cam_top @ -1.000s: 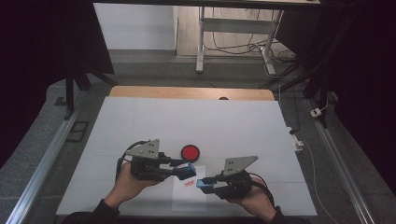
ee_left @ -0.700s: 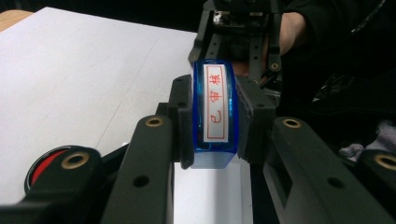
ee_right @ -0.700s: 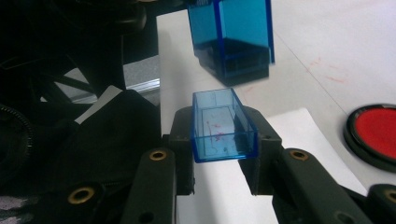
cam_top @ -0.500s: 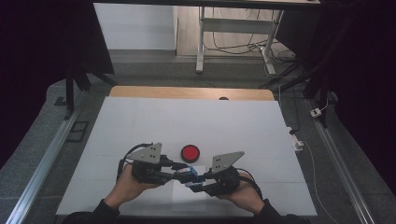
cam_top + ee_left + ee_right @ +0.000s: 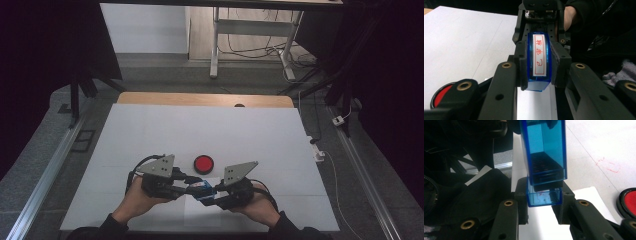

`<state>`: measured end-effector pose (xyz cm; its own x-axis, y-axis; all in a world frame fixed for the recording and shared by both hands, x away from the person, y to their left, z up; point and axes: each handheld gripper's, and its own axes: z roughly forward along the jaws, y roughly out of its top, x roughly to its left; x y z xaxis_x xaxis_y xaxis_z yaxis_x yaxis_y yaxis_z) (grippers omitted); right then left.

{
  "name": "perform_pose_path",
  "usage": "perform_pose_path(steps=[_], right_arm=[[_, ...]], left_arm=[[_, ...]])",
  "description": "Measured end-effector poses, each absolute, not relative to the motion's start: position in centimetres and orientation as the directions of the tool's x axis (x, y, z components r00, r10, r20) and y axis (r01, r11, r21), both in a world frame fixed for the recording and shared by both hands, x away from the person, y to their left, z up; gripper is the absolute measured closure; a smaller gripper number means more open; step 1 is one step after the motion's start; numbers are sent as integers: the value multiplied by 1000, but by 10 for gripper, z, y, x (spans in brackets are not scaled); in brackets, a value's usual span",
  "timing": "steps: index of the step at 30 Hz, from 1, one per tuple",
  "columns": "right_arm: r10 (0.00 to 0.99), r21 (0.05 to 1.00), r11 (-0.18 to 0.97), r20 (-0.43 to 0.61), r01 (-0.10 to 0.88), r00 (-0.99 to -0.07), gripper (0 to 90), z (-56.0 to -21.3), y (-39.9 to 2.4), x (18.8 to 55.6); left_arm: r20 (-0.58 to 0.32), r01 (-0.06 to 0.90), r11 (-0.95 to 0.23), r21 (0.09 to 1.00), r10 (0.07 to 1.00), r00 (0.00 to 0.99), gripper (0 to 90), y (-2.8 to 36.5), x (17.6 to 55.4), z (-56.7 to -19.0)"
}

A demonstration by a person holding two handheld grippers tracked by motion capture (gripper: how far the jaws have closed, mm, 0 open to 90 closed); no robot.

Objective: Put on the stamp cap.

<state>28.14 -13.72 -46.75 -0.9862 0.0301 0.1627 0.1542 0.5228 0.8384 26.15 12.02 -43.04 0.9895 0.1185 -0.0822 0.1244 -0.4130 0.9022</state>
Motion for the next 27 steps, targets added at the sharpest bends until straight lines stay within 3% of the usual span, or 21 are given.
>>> perform_pose_path(steps=[27], right_arm=[[-10, 852, 495, 202, 171, -979, 695, -466, -138, 282]], left_arm=[[-91, 116, -392, 913, 82, 992, 702, 120, 262, -434]])
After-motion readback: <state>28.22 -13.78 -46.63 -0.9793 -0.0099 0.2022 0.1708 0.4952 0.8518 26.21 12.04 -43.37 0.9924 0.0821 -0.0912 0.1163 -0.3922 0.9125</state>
